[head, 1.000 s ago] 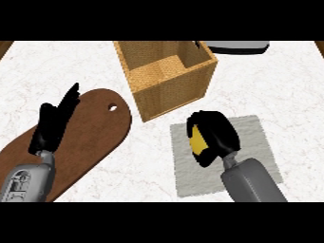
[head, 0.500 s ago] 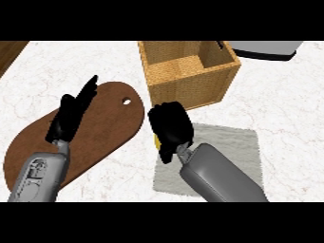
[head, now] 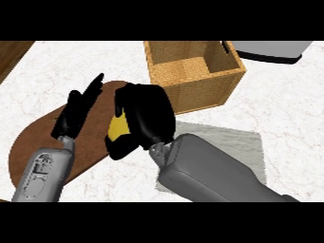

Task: Pick the lemon from the placemat and place it in the basket

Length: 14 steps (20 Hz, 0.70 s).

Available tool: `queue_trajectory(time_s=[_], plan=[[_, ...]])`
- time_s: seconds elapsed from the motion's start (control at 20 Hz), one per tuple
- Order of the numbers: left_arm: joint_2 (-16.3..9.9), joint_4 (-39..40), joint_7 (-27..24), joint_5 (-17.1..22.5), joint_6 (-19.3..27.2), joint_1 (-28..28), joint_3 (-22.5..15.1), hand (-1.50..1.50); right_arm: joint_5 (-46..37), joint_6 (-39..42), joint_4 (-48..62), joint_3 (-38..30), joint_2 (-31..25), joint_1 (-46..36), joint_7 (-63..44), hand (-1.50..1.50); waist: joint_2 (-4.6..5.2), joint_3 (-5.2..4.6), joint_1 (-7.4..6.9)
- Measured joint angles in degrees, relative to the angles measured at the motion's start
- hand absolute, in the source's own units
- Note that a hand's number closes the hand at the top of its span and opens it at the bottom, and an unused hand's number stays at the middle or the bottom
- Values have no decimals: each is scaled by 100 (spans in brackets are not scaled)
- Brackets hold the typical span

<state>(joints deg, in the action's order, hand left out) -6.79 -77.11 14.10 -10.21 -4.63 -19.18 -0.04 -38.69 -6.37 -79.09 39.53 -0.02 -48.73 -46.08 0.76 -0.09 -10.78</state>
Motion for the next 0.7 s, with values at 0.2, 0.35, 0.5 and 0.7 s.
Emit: queue_trajectory(time_s=[0.2, 0.35, 0.5, 0.7], plan=[[-10, 71, -2, -16, 30, -40, 31, 0, 445, -560, -87, -67, -1, -1013, -727, 150, -37, -14, 56], [-11, 116, -10, -41, 72, -41, 51, 0, 720, -789, 51, -162, -9, -1881, -1161, 150, -56, -23, 132], [-12, 164, -52, -64, 115, -23, 71, 0, 1022, -915, 336, -281, -24, -2706, -1353, 150, -61, -30, 202], [-26, 145, -38, -60, 142, -6, 107, 0, 1398, -1032, 929, -541, -34, -3714, -1482, 150, -64, -35, 261]])
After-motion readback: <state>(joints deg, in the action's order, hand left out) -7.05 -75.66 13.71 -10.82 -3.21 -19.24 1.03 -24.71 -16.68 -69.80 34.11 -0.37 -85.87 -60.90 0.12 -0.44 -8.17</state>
